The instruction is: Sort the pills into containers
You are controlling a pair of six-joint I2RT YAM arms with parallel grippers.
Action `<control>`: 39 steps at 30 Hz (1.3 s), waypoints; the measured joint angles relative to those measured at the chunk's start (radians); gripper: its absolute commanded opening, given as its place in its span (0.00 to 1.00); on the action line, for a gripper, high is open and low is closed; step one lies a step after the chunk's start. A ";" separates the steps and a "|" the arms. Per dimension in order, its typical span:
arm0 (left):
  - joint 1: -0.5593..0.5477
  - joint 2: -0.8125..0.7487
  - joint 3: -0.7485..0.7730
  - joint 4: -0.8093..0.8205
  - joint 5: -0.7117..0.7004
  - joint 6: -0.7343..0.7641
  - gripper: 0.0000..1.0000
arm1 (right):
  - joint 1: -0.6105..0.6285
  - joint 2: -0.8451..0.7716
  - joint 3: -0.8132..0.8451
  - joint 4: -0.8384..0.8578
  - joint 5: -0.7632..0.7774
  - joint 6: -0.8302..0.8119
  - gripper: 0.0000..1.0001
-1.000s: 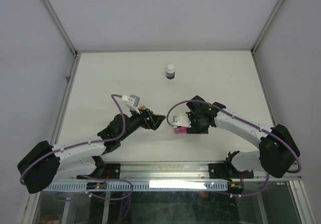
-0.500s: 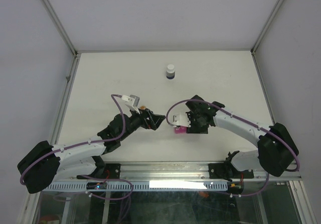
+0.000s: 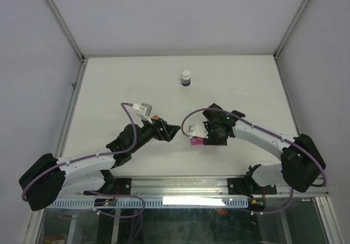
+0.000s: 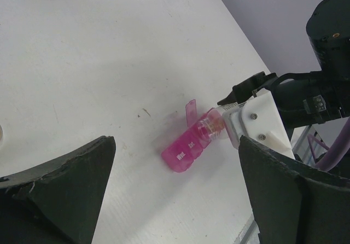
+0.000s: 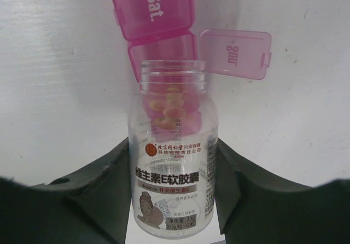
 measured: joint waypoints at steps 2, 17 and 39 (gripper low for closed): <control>0.000 0.000 0.000 0.000 0.000 0.000 0.99 | 0.000 0.000 0.002 -0.010 -0.008 0.000 0.01; 0.000 0.000 0.000 0.000 0.000 0.000 0.99 | -0.006 0.003 0.007 -0.025 -0.003 0.014 0.03; 0.000 0.011 0.000 -0.001 0.000 0.000 0.99 | -0.018 0.010 0.018 -0.033 0.030 0.025 0.03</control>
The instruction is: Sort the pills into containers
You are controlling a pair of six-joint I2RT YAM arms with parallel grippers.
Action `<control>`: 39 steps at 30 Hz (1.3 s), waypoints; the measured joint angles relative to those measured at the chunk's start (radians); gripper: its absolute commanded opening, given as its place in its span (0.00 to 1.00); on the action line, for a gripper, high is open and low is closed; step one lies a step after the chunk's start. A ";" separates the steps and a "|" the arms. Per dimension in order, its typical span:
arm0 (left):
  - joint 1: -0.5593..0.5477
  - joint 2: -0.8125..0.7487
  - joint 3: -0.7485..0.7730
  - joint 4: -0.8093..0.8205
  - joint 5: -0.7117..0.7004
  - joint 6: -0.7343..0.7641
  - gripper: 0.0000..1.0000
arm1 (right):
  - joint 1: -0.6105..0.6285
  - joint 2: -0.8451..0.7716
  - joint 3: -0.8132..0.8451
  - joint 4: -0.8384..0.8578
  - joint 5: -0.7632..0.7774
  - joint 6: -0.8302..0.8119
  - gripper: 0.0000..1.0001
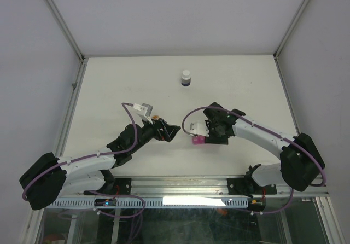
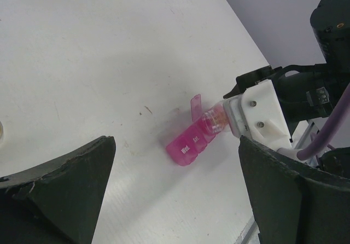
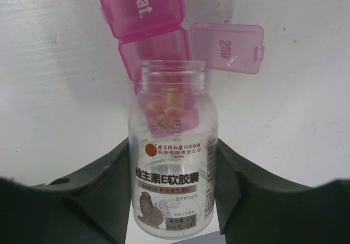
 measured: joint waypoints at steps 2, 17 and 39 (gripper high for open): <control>0.000 0.000 0.000 0.000 0.000 0.000 0.99 | 0.000 0.000 0.000 0.001 0.004 0.000 0.03; 0.000 0.000 0.000 0.000 0.000 0.000 0.99 | 0.022 0.023 0.018 -0.024 0.007 0.002 0.03; 0.000 0.000 0.000 0.001 0.000 0.000 0.99 | 0.039 0.059 0.063 -0.060 0.062 0.018 0.03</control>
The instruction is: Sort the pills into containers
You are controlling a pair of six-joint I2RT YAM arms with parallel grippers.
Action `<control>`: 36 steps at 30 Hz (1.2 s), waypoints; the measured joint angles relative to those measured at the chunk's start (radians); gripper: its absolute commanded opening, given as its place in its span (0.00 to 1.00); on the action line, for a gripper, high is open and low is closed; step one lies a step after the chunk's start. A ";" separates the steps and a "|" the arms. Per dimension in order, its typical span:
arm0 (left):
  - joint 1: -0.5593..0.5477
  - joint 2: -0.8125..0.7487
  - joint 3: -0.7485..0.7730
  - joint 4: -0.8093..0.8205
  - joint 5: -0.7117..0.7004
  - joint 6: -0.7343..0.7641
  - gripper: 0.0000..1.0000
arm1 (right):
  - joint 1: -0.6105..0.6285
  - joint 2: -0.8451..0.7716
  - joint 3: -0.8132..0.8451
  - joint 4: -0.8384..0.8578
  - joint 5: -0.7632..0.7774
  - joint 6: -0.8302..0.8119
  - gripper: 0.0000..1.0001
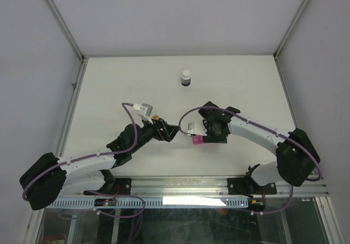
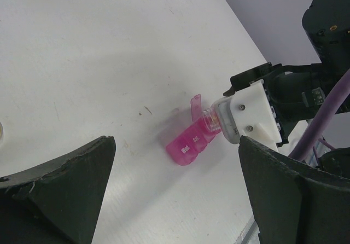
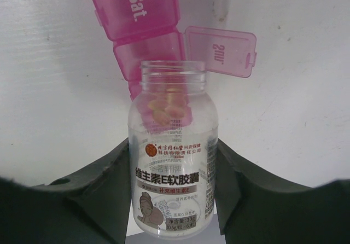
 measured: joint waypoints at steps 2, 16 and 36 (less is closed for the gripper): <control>0.000 0.000 0.000 0.000 0.000 0.000 0.99 | 0.001 0.000 0.000 0.008 0.008 0.000 0.03; 0.000 0.000 0.000 0.000 0.000 0.000 0.99 | 0.003 0.007 0.010 -0.011 -0.003 0.003 0.03; 0.001 0.000 0.000 0.000 0.008 0.000 0.99 | 0.021 0.007 0.008 -0.023 0.004 0.005 0.03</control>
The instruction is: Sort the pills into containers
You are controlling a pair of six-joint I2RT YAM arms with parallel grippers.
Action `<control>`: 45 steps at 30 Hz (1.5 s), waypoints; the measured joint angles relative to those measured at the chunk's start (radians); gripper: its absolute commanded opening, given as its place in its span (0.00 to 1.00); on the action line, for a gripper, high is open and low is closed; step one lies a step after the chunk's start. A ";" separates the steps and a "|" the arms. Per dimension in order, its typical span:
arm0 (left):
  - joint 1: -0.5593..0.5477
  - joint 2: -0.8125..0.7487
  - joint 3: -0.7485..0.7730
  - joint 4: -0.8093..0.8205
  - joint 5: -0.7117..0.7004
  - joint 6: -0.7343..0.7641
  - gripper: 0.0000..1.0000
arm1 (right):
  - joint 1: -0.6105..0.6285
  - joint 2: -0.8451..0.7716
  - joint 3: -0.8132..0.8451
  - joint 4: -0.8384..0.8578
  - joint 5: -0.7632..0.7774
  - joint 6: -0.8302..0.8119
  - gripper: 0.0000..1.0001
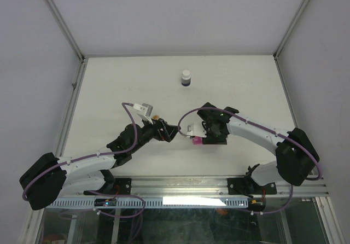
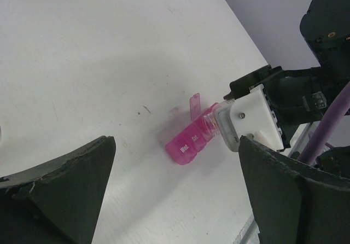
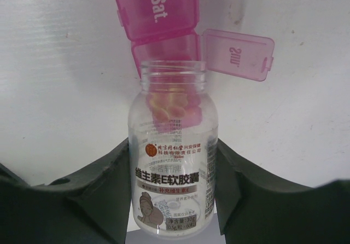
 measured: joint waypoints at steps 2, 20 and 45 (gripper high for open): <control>0.000 0.000 0.000 0.000 0.000 0.000 0.99 | 0.000 0.001 0.002 -0.009 -0.010 0.000 0.02; 0.000 -0.008 -0.005 0.002 0.000 0.000 0.99 | -0.002 0.015 0.009 -0.015 -0.002 0.000 0.03; 0.002 -0.010 -0.007 0.002 0.001 0.000 0.99 | 0.000 0.015 0.011 -0.003 0.017 0.000 0.03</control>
